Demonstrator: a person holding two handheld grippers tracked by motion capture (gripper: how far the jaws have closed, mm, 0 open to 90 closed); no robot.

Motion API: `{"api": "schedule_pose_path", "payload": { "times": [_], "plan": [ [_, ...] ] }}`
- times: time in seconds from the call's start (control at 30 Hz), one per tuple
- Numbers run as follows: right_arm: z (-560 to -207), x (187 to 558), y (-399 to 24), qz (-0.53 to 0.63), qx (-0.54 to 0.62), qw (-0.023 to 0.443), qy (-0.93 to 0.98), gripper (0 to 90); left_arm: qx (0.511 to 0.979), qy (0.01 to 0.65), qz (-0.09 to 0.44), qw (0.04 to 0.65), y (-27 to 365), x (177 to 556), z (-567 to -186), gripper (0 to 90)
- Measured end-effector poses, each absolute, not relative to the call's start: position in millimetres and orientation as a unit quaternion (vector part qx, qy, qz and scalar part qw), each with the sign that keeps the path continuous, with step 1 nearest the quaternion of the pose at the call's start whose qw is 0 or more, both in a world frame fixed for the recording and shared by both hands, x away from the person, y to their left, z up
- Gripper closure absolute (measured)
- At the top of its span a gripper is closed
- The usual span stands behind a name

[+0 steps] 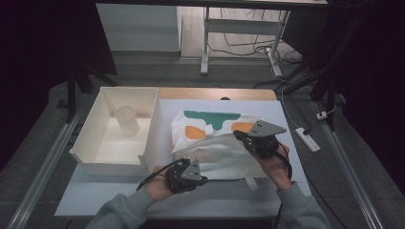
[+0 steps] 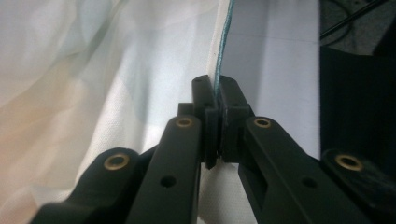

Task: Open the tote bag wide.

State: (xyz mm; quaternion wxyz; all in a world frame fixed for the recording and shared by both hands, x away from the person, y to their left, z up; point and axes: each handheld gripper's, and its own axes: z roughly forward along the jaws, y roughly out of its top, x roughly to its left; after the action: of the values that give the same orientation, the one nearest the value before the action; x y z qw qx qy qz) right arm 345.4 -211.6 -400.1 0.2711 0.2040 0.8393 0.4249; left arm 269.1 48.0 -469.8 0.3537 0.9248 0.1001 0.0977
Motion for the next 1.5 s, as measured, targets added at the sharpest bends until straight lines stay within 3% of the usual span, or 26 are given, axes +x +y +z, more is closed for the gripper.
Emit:
{"api": "schedule_pose_path", "payload": {
  "times": [0.4, 0.97, 1.27, 1.5],
  "plan": [
    [-392.6, 360.8, -216.1, 0.432, 0.222, 0.291, 0.824, 90.0, 0.912, 0.118, 0.100, 0.380, 77.6, 265.2, -456.2, 87.5],
    [-453.5, 446.8, -214.7, 0.388, 0.280, 0.246, 0.843, 90.0, 0.915, 0.143, 0.103, 0.364, 74.6, 278.1, -464.0, 87.3],
    [-492.2, 463.9, -204.7, 0.345, 0.288, 0.218, 0.866, 90.0, 0.919, 0.149, 0.106, 0.348, 70.5, 281.3, -470.2, 87.1],
    [-491.3, 461.5, -204.0, 0.350, 0.283, 0.211, 0.868, 85.4, 0.919, 0.151, 0.104, 0.350, 70.4, 282.1, -471.7, 86.6]
  ]
}}
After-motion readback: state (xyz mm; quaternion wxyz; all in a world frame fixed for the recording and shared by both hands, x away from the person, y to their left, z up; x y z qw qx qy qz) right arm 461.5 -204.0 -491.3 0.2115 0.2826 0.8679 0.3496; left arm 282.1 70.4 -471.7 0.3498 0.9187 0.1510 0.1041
